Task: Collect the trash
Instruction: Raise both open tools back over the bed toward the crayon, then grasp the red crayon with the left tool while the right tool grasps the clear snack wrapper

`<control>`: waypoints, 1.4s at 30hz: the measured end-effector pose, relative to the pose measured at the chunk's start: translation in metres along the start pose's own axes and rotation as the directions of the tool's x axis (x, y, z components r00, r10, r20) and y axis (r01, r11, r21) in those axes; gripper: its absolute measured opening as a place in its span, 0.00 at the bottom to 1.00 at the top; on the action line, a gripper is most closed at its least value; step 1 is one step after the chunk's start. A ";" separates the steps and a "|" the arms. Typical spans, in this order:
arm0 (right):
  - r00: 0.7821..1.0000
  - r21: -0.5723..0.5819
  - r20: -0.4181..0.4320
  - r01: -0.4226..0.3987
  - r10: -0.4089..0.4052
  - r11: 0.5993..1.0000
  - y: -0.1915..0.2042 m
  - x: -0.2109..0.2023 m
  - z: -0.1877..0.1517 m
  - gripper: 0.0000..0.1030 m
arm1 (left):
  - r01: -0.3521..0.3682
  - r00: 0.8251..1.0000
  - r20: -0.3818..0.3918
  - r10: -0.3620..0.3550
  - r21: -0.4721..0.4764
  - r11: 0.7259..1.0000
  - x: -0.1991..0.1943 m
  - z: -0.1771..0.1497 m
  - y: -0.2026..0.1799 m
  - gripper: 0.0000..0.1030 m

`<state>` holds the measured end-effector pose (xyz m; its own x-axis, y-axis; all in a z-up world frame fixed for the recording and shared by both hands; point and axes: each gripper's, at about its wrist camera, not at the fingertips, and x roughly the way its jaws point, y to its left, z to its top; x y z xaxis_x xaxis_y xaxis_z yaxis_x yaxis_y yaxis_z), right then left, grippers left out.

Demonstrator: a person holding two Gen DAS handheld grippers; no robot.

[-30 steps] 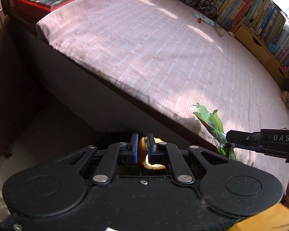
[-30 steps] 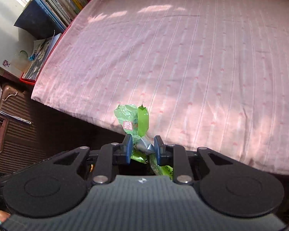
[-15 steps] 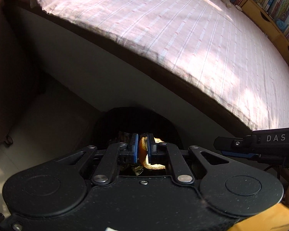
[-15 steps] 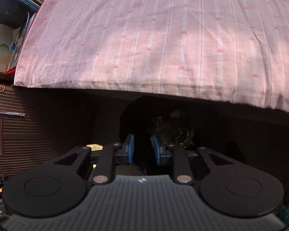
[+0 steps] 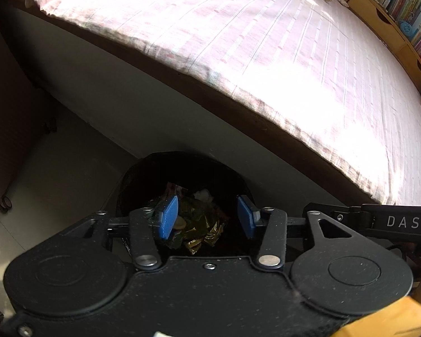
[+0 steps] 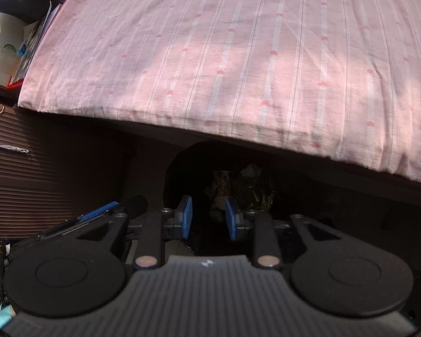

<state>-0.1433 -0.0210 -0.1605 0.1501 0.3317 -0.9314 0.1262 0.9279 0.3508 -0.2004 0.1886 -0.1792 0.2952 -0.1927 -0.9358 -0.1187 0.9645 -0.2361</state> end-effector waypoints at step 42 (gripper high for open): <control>0.732 -0.179 0.679 0.238 -0.055 0.955 -0.062 -0.179 0.335 0.81 | -0.031 0.917 0.395 -0.050 0.195 0.980 0.004 0.365 -0.195 0.72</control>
<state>0.1508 -0.1949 0.0168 0.7691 0.0765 -0.6345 -0.0196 0.9952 0.0962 0.1703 0.0662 -0.0418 0.6515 -0.1533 -0.7430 0.0592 0.9867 -0.1517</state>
